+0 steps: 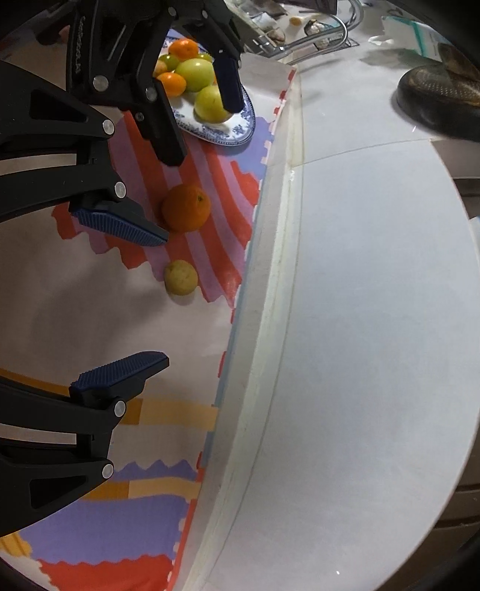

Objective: Organize fruits
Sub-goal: 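Move both tools toward the last orange and brown-yellow fruit on the mat, then grasp the orange with the left tool while the right tool grasps the brown-yellow fruit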

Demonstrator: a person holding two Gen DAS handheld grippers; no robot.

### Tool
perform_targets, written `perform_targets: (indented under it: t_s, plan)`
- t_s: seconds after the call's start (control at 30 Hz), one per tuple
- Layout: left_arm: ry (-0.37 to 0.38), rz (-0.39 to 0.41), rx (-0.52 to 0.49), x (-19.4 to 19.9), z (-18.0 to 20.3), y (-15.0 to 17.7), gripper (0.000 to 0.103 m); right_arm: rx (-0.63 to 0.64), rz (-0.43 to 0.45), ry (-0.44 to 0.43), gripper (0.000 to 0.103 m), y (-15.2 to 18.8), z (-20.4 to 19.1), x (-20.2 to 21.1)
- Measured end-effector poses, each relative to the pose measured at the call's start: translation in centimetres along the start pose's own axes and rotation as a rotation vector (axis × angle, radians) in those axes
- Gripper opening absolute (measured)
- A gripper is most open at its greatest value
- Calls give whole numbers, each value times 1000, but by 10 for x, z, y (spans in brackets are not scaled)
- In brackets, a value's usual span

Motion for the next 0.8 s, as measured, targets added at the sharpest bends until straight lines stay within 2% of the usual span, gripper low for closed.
perform_targets:
  t_s: [0.13,0.27,0.53,0.7,0.8]
  plan:
    - [4,-27,5,-14,4,2,81,-7,-13,-8,59,5,4,-9]
    - [11,-52,9,-27,6,5,78,-16,-30,-17,56,10,8,-17]
    - [51,-106,37,-48,13,11,56,-20,-44,-24,54,14,13,-28]
    - [73,-124,53,-55,16,11,52,-21,-40,-36,54,12,8,-32]
    - [89,-124,56,-56,18,10,43,-24,-39,-44,54,11,6,-35]
Point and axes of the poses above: each gripper's, at about its wrist camera, not at the fingertips, and x roughly against the way its jaws point, z to its right, y to its underside, the point moved 10 cm from there along -x, roughly the way its jaws point, and after that the axes turned 9 degrees about z, right-handed, at the moved point
